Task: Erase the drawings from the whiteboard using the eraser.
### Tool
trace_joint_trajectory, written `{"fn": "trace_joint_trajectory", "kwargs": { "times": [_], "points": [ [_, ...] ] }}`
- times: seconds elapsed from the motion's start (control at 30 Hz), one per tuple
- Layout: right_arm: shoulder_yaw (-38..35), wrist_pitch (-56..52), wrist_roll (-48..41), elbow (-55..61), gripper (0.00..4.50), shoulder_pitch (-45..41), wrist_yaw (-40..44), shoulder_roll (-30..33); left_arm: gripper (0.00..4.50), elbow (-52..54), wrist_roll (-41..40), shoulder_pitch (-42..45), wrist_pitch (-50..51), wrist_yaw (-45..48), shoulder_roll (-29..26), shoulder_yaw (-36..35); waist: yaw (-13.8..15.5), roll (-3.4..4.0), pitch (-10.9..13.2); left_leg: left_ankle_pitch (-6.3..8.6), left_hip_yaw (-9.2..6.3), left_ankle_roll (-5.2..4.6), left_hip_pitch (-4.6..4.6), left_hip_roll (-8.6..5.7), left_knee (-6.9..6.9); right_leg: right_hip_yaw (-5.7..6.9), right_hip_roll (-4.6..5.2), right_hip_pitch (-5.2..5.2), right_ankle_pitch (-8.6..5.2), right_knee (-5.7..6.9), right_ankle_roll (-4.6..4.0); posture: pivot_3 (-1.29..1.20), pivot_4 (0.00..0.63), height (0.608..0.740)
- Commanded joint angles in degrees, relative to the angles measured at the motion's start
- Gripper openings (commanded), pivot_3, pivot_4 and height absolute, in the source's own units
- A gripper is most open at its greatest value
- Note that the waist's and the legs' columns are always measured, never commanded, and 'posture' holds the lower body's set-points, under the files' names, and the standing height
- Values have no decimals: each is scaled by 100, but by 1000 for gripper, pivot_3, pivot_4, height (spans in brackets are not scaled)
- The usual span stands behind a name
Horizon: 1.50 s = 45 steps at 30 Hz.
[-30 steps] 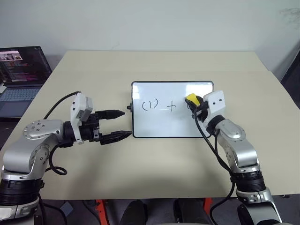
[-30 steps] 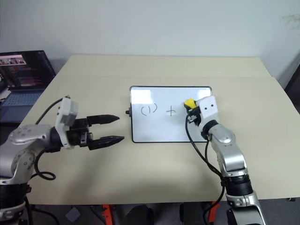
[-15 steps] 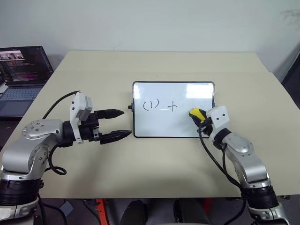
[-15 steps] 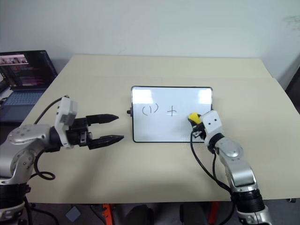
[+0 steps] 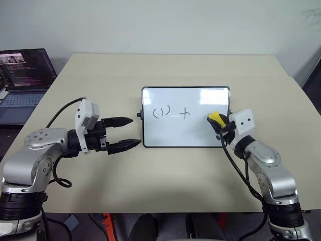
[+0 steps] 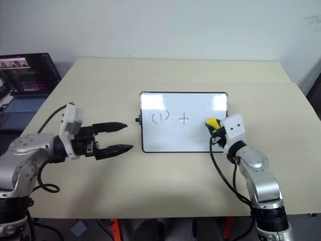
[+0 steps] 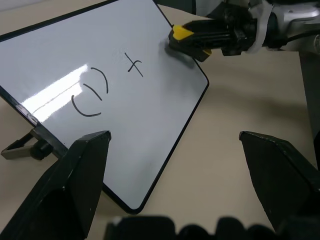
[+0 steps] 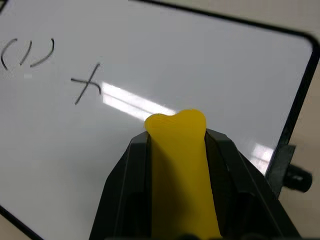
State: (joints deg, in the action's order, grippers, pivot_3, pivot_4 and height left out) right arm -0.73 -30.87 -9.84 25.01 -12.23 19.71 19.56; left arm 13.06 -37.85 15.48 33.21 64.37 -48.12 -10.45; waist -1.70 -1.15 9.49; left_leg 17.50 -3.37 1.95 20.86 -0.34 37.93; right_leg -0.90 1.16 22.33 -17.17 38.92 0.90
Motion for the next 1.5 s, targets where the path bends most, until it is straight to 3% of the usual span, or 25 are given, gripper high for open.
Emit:
{"fn": "trace_joint_trajectory", "kwargs": {
  "times": [0.03, 0.3, 0.7, 1.03, 1.5],
  "points": [
    [-273, -160, -139, 475, 1177, 98, -212, -90, 4500, 36, -18, 154, -86, 26, 6, -15, 0, 0, 0, 0, 0, 0, 1, 0, 0, 0, 0, 0, 0, -2, 0, 0, 150, 740],
    [-289, -108, 73, 388, 1177, 598, -278, 141, 4500, -141, 61, 339, -143, 123, 2, 81, 0, 1, 1, 0, 1, 0, 0, -2, 1, -1, 1, 0, 0, 0, 0, 0, 150, 740],
    [-284, -104, 79, 201, 1177, 311, -259, 129, 4500, -280, 165, 427, -249, 183, -19, 120, -7, 2, 2, 0, 3, 0, -1, -2, 2, -2, 0, 0, 0, 1, 1, 0, 150, 740],
    [-5, 287, 80, -127, 1177, -577, -94, -28, 4500, -352, 295, 278, -433, 245, -117, 52, -11, 4, 3, 0, 3, 0, -1, -2, 3, -2, -1, 0, 0, 2, 0, 0, 150, 740],
    [725, 1244, 318, -1546, 1177, -1913, -52, -986, 4500, -354, 308, 278, -474, 265, -169, 10, -18, 7, 5, 0, 3, 0, 2, -1, 3, -1, 1, 5, 0, 3, 0, 0, 150, 740]
  ]
}}
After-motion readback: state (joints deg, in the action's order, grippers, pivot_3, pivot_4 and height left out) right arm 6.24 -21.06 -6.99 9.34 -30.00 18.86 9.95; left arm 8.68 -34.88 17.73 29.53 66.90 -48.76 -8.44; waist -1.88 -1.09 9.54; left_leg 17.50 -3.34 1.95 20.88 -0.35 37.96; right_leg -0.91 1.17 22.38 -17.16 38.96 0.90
